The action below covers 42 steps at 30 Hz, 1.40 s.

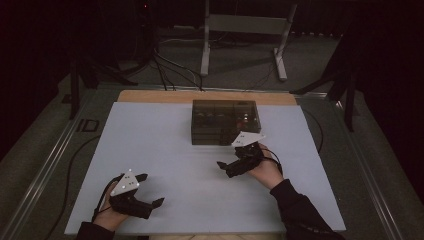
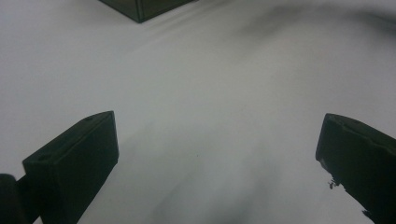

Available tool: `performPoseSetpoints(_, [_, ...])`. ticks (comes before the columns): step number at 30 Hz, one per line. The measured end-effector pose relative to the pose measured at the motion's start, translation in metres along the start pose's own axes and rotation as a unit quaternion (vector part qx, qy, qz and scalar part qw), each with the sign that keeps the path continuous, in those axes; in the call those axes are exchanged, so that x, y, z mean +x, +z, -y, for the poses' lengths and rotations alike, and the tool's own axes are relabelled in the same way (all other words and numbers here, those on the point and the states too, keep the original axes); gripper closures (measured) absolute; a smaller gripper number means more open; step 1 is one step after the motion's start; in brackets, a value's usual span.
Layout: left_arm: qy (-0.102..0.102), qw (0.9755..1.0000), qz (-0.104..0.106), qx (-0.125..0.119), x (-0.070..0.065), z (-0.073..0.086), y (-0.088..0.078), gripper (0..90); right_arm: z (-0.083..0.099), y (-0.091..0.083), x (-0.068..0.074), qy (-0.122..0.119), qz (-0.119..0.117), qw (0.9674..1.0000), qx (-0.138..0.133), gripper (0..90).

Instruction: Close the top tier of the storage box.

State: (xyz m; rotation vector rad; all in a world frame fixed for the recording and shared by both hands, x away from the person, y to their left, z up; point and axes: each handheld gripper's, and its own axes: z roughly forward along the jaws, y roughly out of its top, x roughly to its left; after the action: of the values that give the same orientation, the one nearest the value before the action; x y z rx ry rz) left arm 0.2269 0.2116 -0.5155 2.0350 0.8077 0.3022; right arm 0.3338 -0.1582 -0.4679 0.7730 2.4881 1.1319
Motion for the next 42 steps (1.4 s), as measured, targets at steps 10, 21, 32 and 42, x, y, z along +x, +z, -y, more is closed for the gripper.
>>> performPoseSetpoints(10, [0.004, 1.0000, 0.001, 0.004, -0.001, 0.000, 0.001, 0.0, 0.021, 0.000, 0.005, -0.014, -0.005, 0.9999, 0.008, 0.0])
performPoseSetpoints(21, [0.004, 1.0000, 0.002, 0.004, -0.001, 0.000, 0.001, 0.0, 0.040, -0.006, 0.008, -0.023, -0.008, 0.9996, 0.017, 0.1])
performPoseSetpoints(32, [0.004, 1.0000, 0.002, 0.003, -0.001, 0.000, 0.000, 0.0, 0.062, -0.018, 0.008, -0.022, -0.005, 0.9994, 0.027, 0.1])
performPoseSetpoints(42, [0.004, 1.0000, 0.002, 0.002, -0.001, 0.000, 0.000, 0.0, 0.078, -0.034, 0.005, -0.016, 0.008, 0.9996, 0.020, 0.1])
